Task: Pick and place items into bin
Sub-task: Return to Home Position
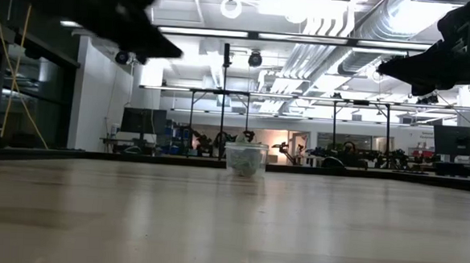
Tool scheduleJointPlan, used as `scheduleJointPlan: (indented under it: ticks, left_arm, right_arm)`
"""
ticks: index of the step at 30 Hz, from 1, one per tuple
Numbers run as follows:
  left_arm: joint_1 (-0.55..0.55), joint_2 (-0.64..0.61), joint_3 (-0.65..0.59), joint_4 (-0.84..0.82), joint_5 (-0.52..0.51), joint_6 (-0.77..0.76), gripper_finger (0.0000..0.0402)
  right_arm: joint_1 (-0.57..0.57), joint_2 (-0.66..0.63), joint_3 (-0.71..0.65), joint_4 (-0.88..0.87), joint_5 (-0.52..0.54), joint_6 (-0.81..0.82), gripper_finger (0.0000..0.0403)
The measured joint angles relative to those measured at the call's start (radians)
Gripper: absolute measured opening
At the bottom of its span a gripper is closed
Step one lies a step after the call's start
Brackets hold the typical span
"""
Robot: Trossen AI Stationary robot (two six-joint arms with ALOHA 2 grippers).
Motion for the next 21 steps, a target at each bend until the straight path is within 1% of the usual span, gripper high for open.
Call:
scheduleJointPlan:
  ticks: [2, 5, 8, 10, 13, 16, 18, 21]
  left_arm:
    - [-0.029, -0.137, -0.109, 0.054, -0.043, -0.031, 0.0028]
    - [-0.072, -0.327, -0.222, 0.049, -0.102, -0.082, 0.0030]
    - [-0.122, -0.498, -0.290, 0.013, -0.183, -0.086, 0.0045]
    - [-0.159, -0.601, -0.318, -0.058, -0.231, -0.078, 0.0051]
    - [-0.215, -0.746, -0.346, -0.150, -0.299, -0.077, 0.0046]
    - [-0.271, -0.860, -0.374, -0.208, -0.324, -0.043, 0.0031]
    - [-0.303, -0.925, -0.386, -0.257, -0.333, -0.023, 0.0026]
    - [-0.337, -0.924, -0.384, -0.251, -0.350, 0.009, 0.0032]
  right_arm:
    - [0.000, 0.000, 0.000, 0.001, 0.000, 0.000, 0.0001]
    - [0.000, 0.000, 0.000, 0.001, 0.000, 0.000, 0.0003]
    - [0.000, 0.000, 0.000, 0.001, -0.010, -0.002, 0.0006]
    - [0.000, 0.000, 0.000, 0.001, -0.030, -0.006, 0.0007]
    - [0.000, 0.000, 0.000, -0.001, -0.053, 0.014, 0.0005]
    - [0.000, 0.000, 0.000, -0.003, -0.051, 0.058, 0.0001]
    - [0.000, 0.000, 0.000, -0.004, -0.053, 0.057, 0.0001]
    - [0.000, 0.000, 0.000, -0.005, -0.055, 0.012, 0.0003]
